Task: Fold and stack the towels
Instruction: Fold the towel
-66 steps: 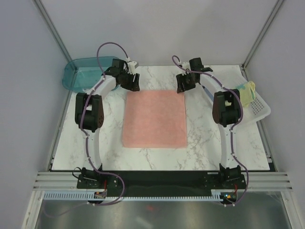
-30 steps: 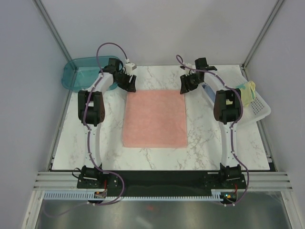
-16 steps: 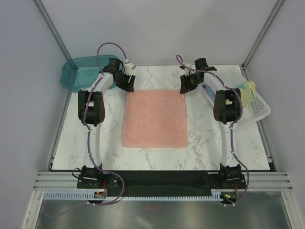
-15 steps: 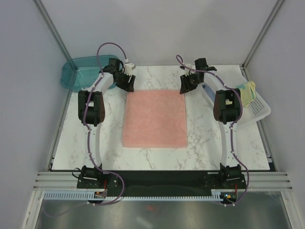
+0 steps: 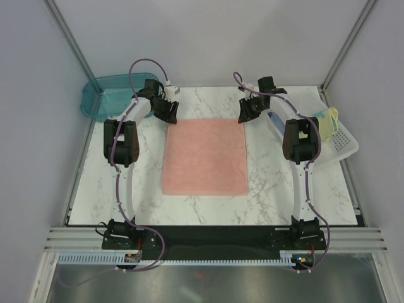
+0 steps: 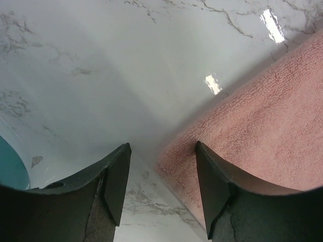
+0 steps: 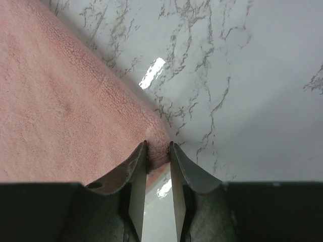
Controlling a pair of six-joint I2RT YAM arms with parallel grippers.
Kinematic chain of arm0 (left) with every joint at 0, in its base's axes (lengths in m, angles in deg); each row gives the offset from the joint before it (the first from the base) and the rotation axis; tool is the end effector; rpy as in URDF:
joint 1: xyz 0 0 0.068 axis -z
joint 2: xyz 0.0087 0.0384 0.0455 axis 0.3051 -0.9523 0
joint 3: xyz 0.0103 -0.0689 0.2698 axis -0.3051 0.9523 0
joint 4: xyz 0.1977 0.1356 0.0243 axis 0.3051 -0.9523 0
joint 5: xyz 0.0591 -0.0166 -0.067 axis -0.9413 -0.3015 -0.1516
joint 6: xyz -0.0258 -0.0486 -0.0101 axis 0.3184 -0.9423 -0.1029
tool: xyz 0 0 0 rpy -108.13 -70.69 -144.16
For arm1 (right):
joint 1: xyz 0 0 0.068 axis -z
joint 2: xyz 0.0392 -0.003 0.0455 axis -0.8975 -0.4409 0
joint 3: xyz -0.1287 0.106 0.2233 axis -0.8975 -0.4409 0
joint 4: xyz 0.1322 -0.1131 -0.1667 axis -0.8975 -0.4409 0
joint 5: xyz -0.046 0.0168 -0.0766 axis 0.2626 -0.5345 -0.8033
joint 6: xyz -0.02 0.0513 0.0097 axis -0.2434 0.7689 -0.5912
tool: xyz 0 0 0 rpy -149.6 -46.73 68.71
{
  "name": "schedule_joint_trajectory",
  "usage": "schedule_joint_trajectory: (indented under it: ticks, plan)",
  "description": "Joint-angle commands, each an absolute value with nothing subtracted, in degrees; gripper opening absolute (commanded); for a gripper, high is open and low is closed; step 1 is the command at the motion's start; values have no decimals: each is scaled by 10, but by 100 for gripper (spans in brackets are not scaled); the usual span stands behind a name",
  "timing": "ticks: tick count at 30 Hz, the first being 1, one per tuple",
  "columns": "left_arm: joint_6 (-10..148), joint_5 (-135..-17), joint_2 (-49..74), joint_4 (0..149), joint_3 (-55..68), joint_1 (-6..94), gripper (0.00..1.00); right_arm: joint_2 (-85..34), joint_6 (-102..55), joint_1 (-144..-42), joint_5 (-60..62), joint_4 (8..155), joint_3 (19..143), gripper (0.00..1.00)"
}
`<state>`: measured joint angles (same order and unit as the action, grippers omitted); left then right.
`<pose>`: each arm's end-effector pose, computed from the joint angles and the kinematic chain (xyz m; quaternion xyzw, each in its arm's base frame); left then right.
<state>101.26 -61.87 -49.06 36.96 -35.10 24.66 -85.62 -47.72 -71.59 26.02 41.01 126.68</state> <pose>0.4975 -0.0747 0.1736 0.2778 0.9037 -0.1507 0.2887 0.5045 0.0899 0.1679 -0.2687 0.8923 0.2544 0.2587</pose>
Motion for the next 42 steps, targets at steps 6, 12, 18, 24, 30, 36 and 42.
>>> schedule_joint_trajectory:
  ticks: [6,12,18,24,30,36,42]
  plan:
    - [969,-665,-438,425,-322,255,63,-849,-478,-718,286,432,1272,24]
    - [968,-639,-447,427,-327,256,50,-848,-480,-717,281,435,1270,6]
    - [970,-635,-446,427,-324,256,9,-839,-477,-718,283,438,1270,0]
    - [947,-624,-439,431,-337,256,2,-816,-460,-721,287,450,1263,0]
    - [907,-596,-402,446,-328,257,2,-768,-445,-727,265,484,1213,0]
    - [901,-604,-348,466,-277,258,2,-706,-437,-729,252,513,1142,0]
    - [876,-637,-316,476,-231,258,14,-665,-421,-730,259,548,1080,0]
